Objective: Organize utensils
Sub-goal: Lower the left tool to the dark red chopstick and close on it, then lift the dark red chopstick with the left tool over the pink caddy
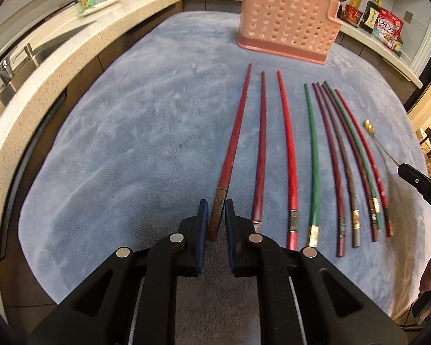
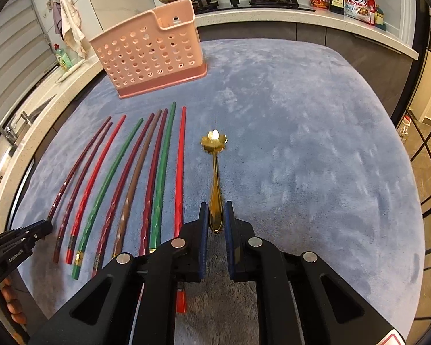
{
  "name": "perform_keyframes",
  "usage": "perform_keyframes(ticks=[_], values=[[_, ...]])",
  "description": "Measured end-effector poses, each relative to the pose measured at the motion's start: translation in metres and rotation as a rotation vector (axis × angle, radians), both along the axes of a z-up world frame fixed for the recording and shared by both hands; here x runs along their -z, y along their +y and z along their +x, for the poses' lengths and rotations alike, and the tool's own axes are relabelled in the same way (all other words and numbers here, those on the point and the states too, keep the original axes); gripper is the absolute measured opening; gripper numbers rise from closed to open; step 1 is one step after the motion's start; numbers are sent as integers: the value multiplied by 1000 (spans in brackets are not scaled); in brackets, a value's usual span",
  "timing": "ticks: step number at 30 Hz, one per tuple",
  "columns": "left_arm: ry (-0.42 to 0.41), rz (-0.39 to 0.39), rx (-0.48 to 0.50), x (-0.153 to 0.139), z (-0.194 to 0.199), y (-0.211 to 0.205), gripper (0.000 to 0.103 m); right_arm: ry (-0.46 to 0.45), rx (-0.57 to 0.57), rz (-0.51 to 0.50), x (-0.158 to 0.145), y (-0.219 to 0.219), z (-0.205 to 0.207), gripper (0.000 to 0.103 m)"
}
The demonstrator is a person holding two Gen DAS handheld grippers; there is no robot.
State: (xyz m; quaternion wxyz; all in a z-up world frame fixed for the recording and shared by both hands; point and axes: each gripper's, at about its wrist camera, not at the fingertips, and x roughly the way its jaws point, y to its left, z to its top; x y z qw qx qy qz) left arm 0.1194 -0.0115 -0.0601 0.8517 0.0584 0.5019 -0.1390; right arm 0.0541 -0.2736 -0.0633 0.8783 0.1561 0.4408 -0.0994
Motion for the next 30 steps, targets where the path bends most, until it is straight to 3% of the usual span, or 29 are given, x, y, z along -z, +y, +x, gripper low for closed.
perform_keyframes(ticks=[9,12,19,30], values=[[-78,-64,-14,-47,-7,9,10,-56,30,-12,-29,-9,-15,9],[-102,-75,-13,-61,-7,9,9,-64,38,-9,-34,-13,-17,2],[-133,-84,-11,-80,-5,7,8,-74,53,4,-38,-21,-22,2],[-264,-101,0,-139,26,2,7,-189,37,-29,-99,-31,-5,2]])
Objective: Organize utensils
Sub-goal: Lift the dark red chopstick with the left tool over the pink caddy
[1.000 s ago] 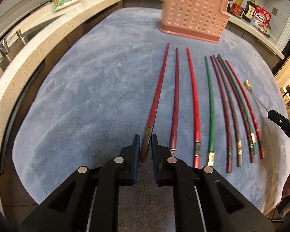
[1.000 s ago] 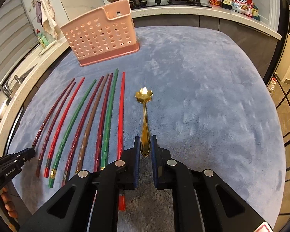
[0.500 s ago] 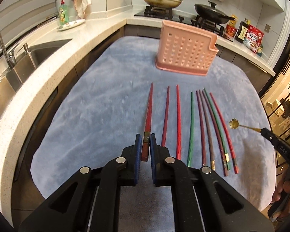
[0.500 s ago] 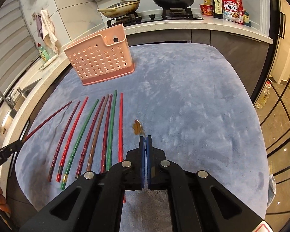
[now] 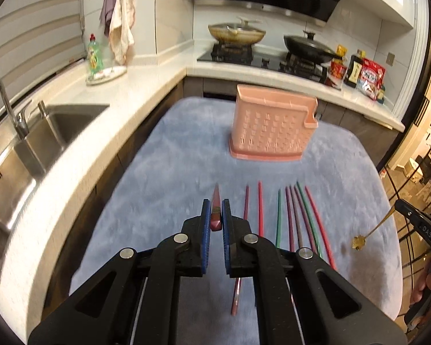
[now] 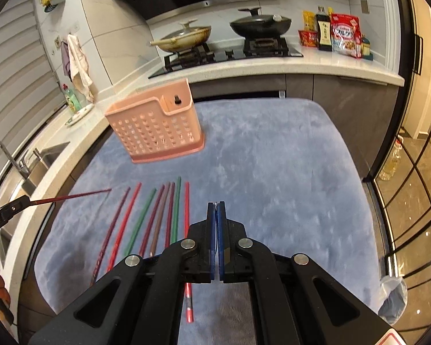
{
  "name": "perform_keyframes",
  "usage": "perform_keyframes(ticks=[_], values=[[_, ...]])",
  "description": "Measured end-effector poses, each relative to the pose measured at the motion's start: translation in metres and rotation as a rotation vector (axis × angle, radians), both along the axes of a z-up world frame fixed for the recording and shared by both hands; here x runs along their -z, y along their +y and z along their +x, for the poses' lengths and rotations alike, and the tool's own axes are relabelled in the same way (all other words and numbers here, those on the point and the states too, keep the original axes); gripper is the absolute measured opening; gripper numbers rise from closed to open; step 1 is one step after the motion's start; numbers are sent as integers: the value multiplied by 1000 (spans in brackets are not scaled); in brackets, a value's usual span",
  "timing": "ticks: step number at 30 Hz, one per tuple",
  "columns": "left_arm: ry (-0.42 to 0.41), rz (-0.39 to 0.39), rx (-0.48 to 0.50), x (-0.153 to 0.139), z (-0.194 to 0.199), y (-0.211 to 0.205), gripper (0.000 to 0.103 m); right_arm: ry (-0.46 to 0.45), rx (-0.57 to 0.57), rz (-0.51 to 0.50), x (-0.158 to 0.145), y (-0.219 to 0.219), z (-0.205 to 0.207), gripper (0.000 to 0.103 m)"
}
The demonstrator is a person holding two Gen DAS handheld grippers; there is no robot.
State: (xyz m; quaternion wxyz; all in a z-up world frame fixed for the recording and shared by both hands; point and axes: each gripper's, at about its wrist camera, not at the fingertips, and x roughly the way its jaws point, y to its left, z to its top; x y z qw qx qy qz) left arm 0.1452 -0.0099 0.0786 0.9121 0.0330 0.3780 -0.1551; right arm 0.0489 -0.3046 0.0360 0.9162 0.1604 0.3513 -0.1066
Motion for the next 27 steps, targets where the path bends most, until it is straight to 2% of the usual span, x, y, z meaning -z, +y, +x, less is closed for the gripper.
perform_keyframes(ticks=[7,16,21,24,27], values=[[-87,-36,-6,-49,42,-10,7,-101,-13,4,-43,-9,35,2],[-225,-137,-10,-129,88,-27,7,-215,-5,-23,-94,-22,114,2],[-332,-198,-8,-174,108,-42,7,-234,-15,-56,-105,-23,159,2],[-372,-223,-10,-187,122,-53,7,-224,-19,-53,-101,-24,184,2],[-377,-232,-6,-186,141,-66,7,-200,-21,-42,-89,-27,207,2]])
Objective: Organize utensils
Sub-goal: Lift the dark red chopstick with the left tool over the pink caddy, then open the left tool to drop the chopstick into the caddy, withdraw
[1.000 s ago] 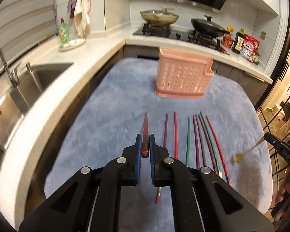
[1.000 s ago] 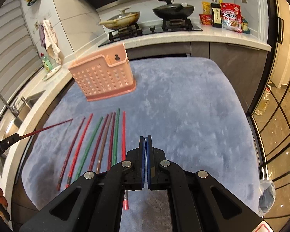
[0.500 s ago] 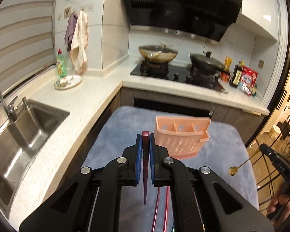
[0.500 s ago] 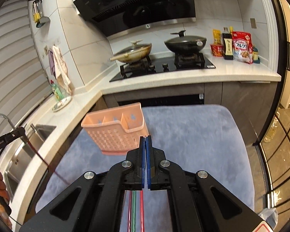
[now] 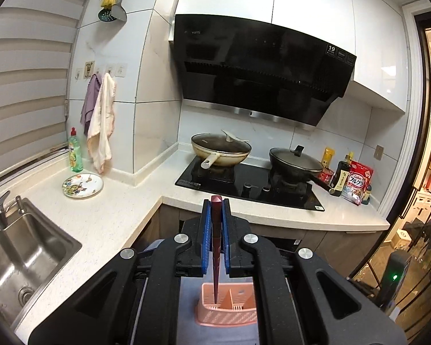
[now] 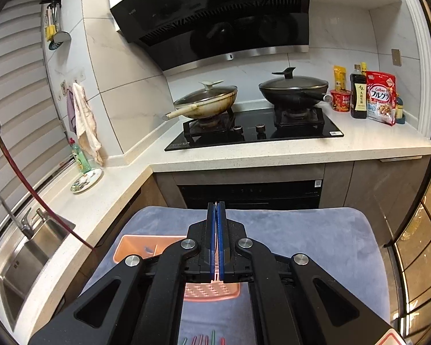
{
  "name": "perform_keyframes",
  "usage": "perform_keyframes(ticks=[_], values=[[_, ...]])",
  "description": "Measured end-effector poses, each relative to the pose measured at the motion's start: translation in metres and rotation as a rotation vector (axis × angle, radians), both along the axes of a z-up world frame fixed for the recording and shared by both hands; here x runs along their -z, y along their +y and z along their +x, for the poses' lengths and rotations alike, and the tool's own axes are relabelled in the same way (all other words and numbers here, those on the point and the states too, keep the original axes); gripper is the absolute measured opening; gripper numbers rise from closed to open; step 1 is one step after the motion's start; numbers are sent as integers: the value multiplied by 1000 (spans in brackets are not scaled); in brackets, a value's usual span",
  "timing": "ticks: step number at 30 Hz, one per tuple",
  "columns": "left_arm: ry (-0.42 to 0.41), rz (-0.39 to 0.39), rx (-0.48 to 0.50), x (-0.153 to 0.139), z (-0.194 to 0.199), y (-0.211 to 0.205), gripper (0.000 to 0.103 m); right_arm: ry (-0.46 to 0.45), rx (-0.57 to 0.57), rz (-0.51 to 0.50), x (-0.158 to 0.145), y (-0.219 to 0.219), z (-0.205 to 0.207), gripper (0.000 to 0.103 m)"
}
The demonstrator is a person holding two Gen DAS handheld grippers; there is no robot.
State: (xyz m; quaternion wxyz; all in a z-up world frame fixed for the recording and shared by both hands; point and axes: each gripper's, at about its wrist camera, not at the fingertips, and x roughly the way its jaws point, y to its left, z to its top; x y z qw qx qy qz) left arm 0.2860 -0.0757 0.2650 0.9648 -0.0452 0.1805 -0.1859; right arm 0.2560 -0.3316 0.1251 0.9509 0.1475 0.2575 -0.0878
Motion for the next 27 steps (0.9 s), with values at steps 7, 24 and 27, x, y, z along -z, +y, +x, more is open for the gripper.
perform_keyframes(ticks=[7,24,27], values=[[60,20,-1,45,42,-19,7,83,-16,9,40,3,33,2],[192,76,-38,101,49,-4,47,118,-7,1,55,5,20,23],[180,100,-51,97,31,6,49,93,1,-6,39,5,-3,28]])
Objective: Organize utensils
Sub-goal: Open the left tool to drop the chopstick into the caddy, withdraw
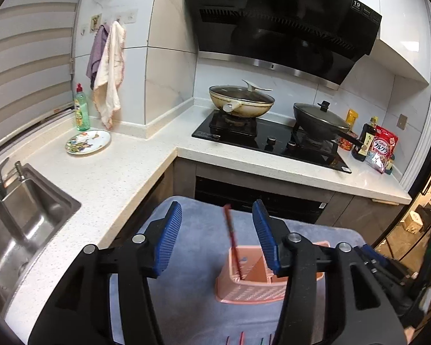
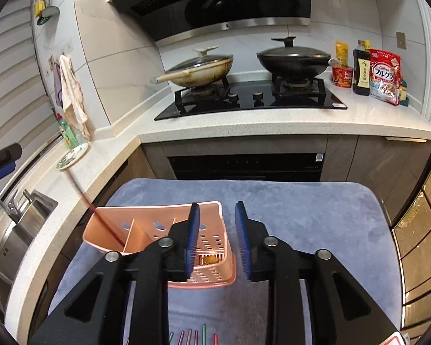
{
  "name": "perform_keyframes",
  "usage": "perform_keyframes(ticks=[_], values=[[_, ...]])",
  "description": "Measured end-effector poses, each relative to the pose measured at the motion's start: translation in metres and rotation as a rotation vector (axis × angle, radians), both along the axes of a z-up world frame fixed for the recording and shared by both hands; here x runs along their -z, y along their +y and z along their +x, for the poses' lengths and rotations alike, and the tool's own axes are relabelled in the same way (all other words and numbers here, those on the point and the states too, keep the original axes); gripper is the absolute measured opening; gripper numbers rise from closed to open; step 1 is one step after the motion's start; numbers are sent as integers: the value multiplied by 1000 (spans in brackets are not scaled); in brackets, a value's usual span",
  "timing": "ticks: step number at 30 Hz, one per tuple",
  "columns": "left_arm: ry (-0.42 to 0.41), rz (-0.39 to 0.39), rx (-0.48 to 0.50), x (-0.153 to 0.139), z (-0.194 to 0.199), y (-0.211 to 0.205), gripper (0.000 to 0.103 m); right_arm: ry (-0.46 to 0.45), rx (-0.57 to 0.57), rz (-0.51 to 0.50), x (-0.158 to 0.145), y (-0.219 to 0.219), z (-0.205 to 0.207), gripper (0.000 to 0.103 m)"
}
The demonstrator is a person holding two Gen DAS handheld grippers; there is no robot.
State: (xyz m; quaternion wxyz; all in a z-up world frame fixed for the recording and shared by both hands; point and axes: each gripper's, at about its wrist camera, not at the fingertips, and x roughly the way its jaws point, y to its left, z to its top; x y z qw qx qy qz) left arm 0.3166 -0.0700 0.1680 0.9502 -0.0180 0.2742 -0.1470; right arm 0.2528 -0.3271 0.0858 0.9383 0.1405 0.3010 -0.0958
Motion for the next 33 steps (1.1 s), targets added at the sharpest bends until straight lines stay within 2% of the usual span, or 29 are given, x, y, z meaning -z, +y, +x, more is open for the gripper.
perform_keyframes(ticks=[3,6,9,13,16,22,28,33], values=[[-1,47,-8,1,-24,8,50,-10,3,4,-11,2,-26,28],[6,85,-2,7,-50,15,53,-13,1,10,-15,8,-62,33],[7,120,-16,17,-78,24,54,-5,-11,4,-10,19,-98,35],[41,121,-24,36,-111,39,54,15,-24,2,2,33,-140,35],[71,119,-31,53,-132,47,54,45,-28,-8,17,45,-170,35],[95,187,-50,92,-174,57,54,111,-38,-52,52,67,-217,35],[158,213,-59,130,-202,71,54,195,-59,-55,92,84,-242,35],[185,229,-60,151,-218,80,54,239,-64,-49,116,95,-255,35]])
